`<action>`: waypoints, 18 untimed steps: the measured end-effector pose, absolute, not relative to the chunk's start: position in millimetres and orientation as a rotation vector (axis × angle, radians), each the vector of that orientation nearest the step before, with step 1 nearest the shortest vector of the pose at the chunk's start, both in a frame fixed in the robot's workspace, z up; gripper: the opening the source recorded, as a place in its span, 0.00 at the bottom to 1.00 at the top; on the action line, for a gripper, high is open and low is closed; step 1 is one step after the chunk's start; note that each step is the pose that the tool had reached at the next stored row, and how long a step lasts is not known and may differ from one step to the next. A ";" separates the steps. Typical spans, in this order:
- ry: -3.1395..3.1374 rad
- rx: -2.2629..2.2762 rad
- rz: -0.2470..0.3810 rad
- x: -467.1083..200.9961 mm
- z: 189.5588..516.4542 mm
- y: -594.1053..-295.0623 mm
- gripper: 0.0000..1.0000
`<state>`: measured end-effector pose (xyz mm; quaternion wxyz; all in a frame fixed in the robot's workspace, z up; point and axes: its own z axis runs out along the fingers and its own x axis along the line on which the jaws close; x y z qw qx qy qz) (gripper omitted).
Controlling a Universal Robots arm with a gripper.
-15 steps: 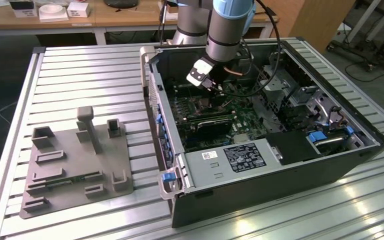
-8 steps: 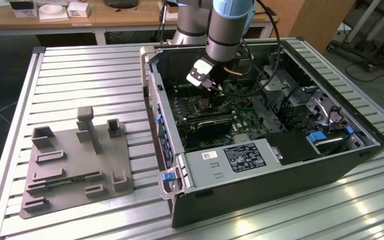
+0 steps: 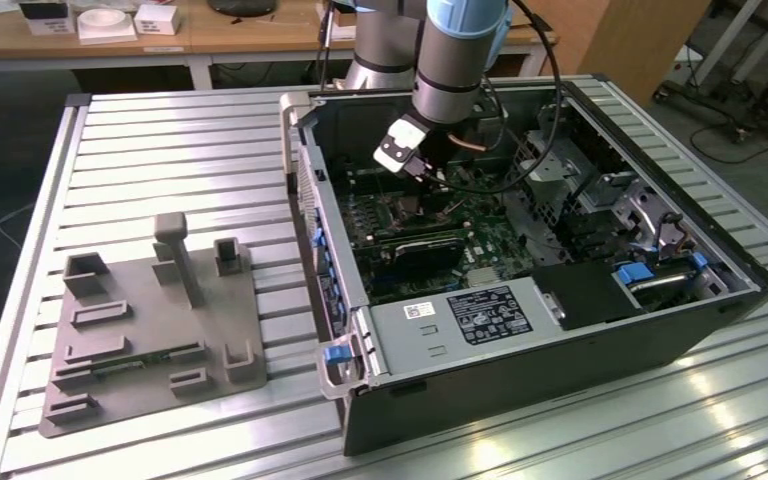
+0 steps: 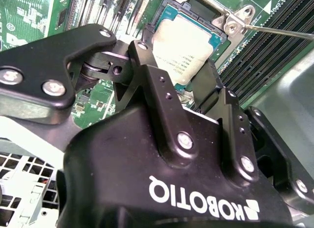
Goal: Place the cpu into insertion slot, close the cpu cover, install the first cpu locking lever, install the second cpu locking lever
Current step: 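Place the cpu into insertion slot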
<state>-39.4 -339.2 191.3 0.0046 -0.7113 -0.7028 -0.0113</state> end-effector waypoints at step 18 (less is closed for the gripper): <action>-2.201 -2.228 -0.035 -38.5 193.4 -339.2 0.67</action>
